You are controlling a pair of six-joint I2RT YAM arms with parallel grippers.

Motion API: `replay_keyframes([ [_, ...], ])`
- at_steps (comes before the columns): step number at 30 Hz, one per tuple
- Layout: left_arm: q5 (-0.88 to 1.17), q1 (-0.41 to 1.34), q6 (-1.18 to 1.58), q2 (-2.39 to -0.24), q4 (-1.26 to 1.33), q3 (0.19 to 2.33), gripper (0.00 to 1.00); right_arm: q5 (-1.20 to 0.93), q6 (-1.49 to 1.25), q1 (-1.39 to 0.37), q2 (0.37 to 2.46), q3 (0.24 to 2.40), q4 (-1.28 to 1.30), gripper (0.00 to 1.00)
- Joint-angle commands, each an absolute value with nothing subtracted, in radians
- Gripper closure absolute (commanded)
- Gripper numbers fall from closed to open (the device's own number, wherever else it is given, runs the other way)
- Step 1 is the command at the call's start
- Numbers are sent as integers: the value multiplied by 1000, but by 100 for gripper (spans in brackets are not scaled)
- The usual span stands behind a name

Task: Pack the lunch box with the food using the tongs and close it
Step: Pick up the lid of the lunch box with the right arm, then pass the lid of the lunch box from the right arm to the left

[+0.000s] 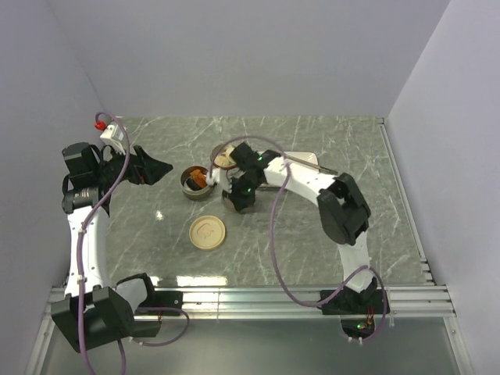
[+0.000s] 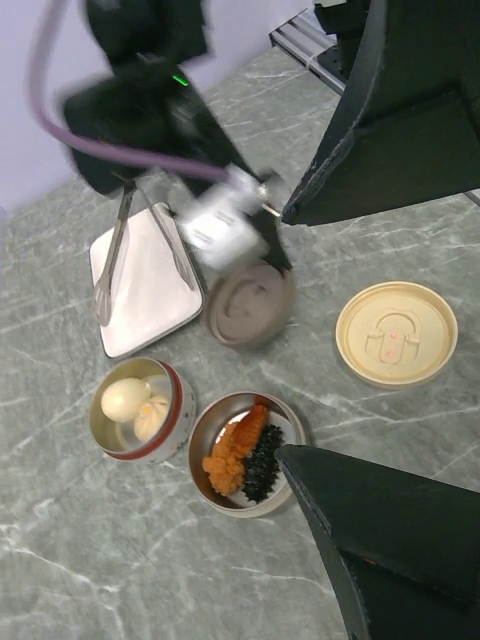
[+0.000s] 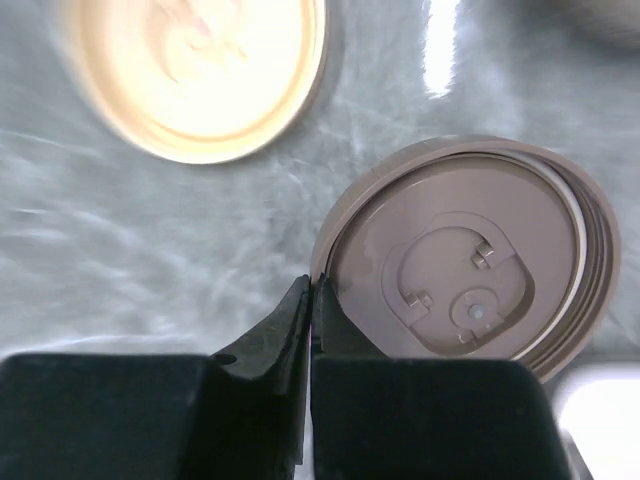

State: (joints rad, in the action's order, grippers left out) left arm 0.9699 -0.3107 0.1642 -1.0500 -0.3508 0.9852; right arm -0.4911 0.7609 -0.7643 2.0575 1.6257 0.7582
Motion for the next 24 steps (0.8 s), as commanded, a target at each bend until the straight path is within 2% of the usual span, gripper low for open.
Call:
replay_keyframes([
  [1, 1052, -318, 198, -1008, -263, 976, 3, -751, 634, -675, 1875, 1782, 854, 100],
  [7, 1156, -316, 327, -953, -115, 910, 5, -1105, 392, -537, 1799, 1925, 859, 100],
  [11, 1189, -311, 483, -893, 133, 845, 6, -1314, 49, -473, 1760, 1902, 675, 100],
  [13, 1174, -305, 628, -874, 243, 789, 5, -1366, -85, -463, 1717, 1832, 475, 100],
  [14, 1169, -290, 687, -859, 303, 764, 5, -1370, -216, -463, 1698, 1804, 318, 100],
  [17, 1123, -227, 905, -832, 579, 651, 4, -1362, -387, -465, 1651, 1744, 108, 100],
  [24, 950, -64, 1187, -874, 853, 572, 2, -1313, -351, -486, 1644, 1833, 152, 100],
])
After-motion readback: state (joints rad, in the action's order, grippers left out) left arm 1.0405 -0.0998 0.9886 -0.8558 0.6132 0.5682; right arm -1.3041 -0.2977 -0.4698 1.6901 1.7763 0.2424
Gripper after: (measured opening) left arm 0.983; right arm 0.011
